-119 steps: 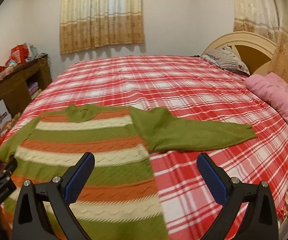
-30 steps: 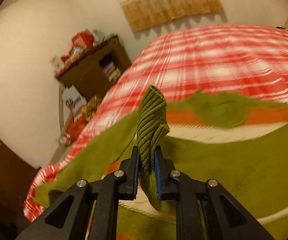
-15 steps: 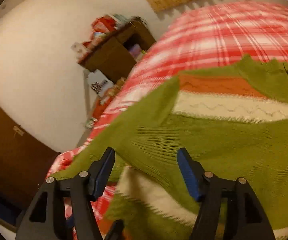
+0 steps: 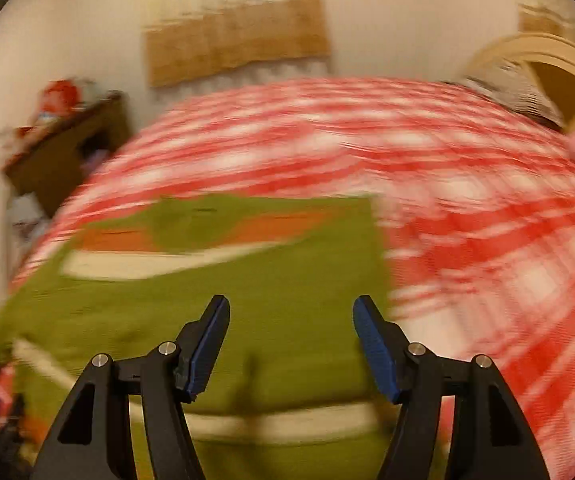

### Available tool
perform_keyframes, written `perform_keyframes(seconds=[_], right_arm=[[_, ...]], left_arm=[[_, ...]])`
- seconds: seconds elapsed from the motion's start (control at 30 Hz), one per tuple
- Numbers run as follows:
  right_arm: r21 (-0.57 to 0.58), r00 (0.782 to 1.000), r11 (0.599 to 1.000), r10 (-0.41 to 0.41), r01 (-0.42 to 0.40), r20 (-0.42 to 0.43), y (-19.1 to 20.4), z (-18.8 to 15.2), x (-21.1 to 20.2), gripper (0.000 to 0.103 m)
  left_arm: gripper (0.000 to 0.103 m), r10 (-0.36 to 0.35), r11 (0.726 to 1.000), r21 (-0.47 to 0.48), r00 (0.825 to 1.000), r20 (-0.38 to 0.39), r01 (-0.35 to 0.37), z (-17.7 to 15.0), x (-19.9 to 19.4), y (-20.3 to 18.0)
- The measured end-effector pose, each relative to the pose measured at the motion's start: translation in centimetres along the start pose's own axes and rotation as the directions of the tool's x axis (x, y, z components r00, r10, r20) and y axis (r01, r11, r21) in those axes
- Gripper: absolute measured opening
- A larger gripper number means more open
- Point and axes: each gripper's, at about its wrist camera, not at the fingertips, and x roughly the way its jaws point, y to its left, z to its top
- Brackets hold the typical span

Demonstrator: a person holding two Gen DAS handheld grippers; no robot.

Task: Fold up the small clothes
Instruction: 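Fold the held sleeve across the sweater body with the right gripper, then open the right gripper and release the sleeve onto the sweater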

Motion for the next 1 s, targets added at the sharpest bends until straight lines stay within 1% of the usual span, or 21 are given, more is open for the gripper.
perform_keyframes(seconds=[0.07, 0.1, 0.17, 0.2, 0.23, 0.3, 0.33, 0.43, 0.5, 0.57, 0.6, 0.63, 0.7, 0.73, 0.77, 0.8, 0.83, 0.87, 0.9, 0.97, 1.0], right_arm=[[0.027, 0.999, 0.999, -0.029, 0.030, -0.030, -1.9, -0.6, 0.5, 0.065], [0.030, 0.998, 0.999, -0.020, 0.021, -0.060, -2.5, -1.1, 1.1, 0.065], [0.028, 0.995, 0.999, 0.024, -0.021, -0.099, -3.3, -2.1, 1.7, 0.065], [0.028, 0.994, 0.999, 0.040, -0.037, -0.100, -3.4, -2.5, 2.0, 0.057], [0.000, 0.997, 1.000, 0.025, -0.025, -0.076, -3.3, -2.6, 1.7, 0.044], [-0.022, 0.996, 0.999, 0.039, -0.041, -0.078, -3.2, -2.5, 1.5, 0.024], [-0.021, 0.997, 0.999, 0.028, -0.030, -0.072, -3.1, -2.5, 1.4, 0.023], [0.014, 0.998, 1.000, -0.004, 0.005, -0.061, -4.4, -2.6, 1.3, 0.021], [0.043, 0.998, 0.999, 0.020, -0.018, -0.063, -5.5, -2.6, 1.4, 0.021], [0.036, 0.998, 0.999, 0.012, -0.010, -0.059, -5.6, -2.9, 1.2, 0.022], [0.025, 0.998, 1.000, -0.003, 0.004, -0.055, -5.3, -2.9, 1.2, 0.024], [0.009, 0.998, 1.000, -0.010, 0.010, -0.055, -4.9, -2.9, 1.2, 0.029], [0.008, 0.998, 1.000, -0.008, 0.008, -0.065, -4.7, -2.5, 0.7, 0.029], [0.038, 0.999, 0.999, -0.008, 0.010, -0.042, -4.7, -2.4, -0.2, 0.029], [0.068, 1.000, 0.998, 0.002, -0.003, 0.022, -4.5, -2.3, -1.9, 0.029], [0.065, 0.997, 0.998, 0.015, -0.019, 0.076, -3.9, -2.3, -3.1, 0.029], [0.039, 0.993, 0.999, 0.028, -0.033, 0.112, -2.8, -2.2, -4.1, 0.029], [-0.006, 0.990, 0.998, 0.060, -0.060, 0.128, -1.2, -2.1, -4.8, 0.029], [-0.043, 0.988, 0.994, 0.106, -0.102, 0.116, 0.4, -2.0, -4.8, 0.029], [-0.109, 0.977, 0.974, 0.206, -0.199, 0.056, 3.9, -2.3, -4.1, 0.029], [-0.125, 0.973, 0.968, 0.225, -0.218, 0.042, 5.1, -2.4, -3.8, 0.029]], left_arm=[[0.103, 0.001, 1.000, -0.001, 1.000, 0.000, -0.001, 0.0, 0.0, 0.0], [0.103, 0.002, 1.000, 0.000, 1.000, 0.000, -0.002, 0.0, 0.0, 0.0], [0.103, 0.007, 1.000, 0.002, 1.000, 0.000, -0.007, 0.1, -0.1, -0.1], [0.103, 0.009, 1.000, 0.004, 1.000, -0.001, -0.009, 0.1, -0.1, 0.0], [0.103, 0.009, 1.000, 0.003, 1.000, -0.001, -0.009, 0.1, -0.1, 0.0], [0.103, 0.007, 1.000, 0.002, 1.000, -0.002, -0.007, 0.1, -0.1, 0.0], [0.103, 0.009, 1.000, 0.003, 1.000, -0.001, -0.009, 0.1, -0.1, -0.1], [0.103, 0.009, 1.000, 0.003, 1.000, -0.001, -0.009, 0.1, -0.1, -0.1], [0.103, 0.009, 1.000, 0.003, 1.000, 0.000, -0.009, 0.1, -0.1, -0.1], [0.103, 0.010, 1.000, 0.004, 1.000, 0.000, -0.010, 0.1, -0.1, -0.1], [0.103, 0.012, 1.000, 0.005, 1.000, 0.000, -0.012, 0.1, -0.1, 0.0], [0.103, 0.011, 1.000, 0.005, 1.000, 0.000, -0.011, 0.1, -0.1, 0.0], [0.103, 0.009, 1.000, 0.004, 1.000, -0.001, -0.009, 0.1, -0.1, 0.0], [0.103, 0.009, 1.000, 0.004, 1.000, 0.000, -0.009, 0.1, -0.1, 0.0], [0.103, 0.010, 1.000, 0.004, 1.000, 0.000, -0.010, 0.1, -0.1, 0.1], [0.103, 0.011, 1.000, 0.005, 1.000, 0.000, -0.011, 0.1, -0.1, 0.0], [0.103, 0.012, 1.000, 0.006, 1.000, 0.001, -0.012, 0.2, -0.1, 0.1], [0.103, 0.012, 1.000, 0.006, 1.000, 0.001, -0.012, 0.2, -0.1, 0.1], [0.103, 0.012, 1.000, 0.005, 1.000, 0.000, -0.012, 0.1, -0.1, 0.1], [0.103, 0.010, 1.000, 0.005, 1.000, -0.001, -0.010, 0.1, -0.1, 0.0], [0.103, 0.009, 1.000, 0.004, 1.000, -0.002, -0.009, 0.1, -0.1, 0.1]])
